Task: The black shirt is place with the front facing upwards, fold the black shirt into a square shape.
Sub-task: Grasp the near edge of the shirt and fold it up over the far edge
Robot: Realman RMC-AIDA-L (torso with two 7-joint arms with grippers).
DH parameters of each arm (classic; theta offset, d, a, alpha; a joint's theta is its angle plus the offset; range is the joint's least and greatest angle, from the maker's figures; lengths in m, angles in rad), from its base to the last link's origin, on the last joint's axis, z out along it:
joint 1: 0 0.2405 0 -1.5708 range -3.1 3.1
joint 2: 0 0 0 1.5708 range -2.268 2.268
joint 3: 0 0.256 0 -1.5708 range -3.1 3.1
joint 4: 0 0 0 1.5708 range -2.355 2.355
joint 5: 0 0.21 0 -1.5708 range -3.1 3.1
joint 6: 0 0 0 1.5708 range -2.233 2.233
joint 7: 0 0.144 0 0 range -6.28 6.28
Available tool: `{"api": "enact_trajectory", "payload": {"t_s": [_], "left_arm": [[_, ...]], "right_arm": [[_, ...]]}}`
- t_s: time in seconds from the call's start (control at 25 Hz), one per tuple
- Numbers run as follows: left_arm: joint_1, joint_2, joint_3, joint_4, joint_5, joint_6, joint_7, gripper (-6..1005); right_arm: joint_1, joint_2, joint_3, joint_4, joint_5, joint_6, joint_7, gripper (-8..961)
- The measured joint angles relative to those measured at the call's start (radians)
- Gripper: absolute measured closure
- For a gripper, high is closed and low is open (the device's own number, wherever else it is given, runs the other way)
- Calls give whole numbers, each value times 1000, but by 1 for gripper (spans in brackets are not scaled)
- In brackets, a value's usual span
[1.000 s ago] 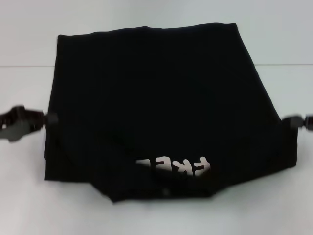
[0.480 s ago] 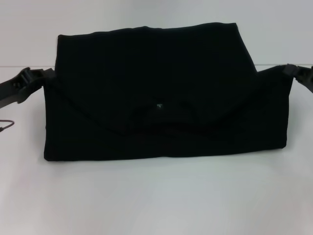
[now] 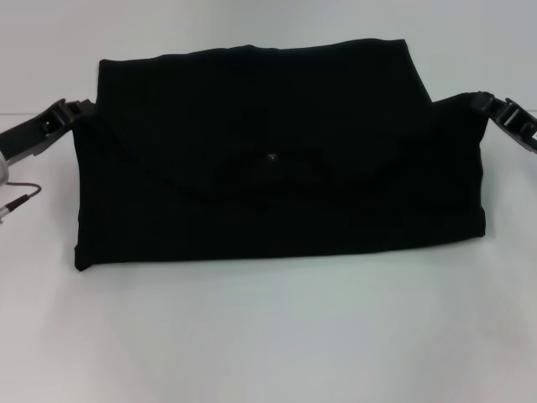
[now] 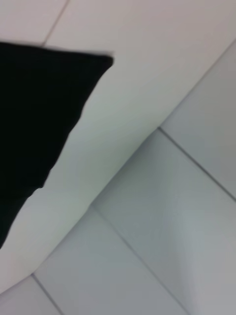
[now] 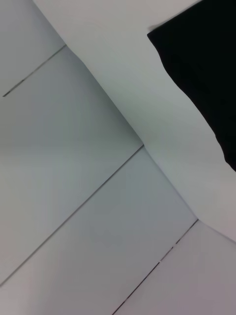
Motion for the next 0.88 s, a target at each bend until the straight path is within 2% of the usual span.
{"api": "enact_trajectory", "payload": {"t_s": [0.36,0.68,0.88], "left_arm": [[-13,-27,9,-1,-72,-84,78,951],[-43,-84,16,-4,-74,-246,167,949],[-54,-103,22,-14,-91,-301,195,945]], "right_arm": [[11,3,-1,69,86,65,-116,919],[52,7,0,107,87,179,-195,921],[73,9,-26,118,85,230,-264,893]]}}
